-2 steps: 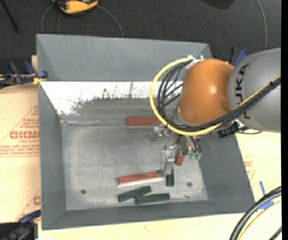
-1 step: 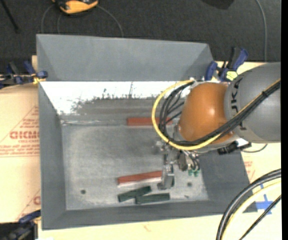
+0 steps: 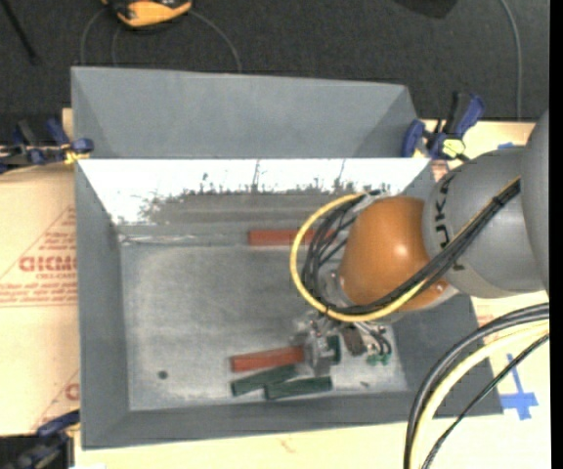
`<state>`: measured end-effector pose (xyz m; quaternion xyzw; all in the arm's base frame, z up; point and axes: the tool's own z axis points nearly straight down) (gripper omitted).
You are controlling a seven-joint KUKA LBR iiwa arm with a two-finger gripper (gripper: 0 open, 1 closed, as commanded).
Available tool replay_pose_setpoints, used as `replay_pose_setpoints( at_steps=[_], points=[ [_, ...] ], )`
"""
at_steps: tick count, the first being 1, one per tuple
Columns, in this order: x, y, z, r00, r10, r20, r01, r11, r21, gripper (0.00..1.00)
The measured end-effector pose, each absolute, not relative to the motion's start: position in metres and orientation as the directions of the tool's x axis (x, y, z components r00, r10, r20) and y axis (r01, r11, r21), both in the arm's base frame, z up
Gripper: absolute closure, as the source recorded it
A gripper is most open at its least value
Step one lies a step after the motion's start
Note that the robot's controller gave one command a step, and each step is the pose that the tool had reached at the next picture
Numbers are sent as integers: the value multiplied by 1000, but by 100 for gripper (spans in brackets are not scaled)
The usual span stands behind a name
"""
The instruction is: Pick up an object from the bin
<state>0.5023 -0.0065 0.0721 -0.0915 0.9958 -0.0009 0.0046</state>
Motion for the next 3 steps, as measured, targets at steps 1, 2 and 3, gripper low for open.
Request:
replay_pose_setpoints(
  at_steps=[1,2,3],
  points=[
    [502,-6,72,-983,-182,-9,-182,983,-2,100],
    [498,-15,110,-980,-201,7,-201,980,1,100],
    [507,-34,134,-980,-199,-11,-199,980,-5,100]
  ],
)
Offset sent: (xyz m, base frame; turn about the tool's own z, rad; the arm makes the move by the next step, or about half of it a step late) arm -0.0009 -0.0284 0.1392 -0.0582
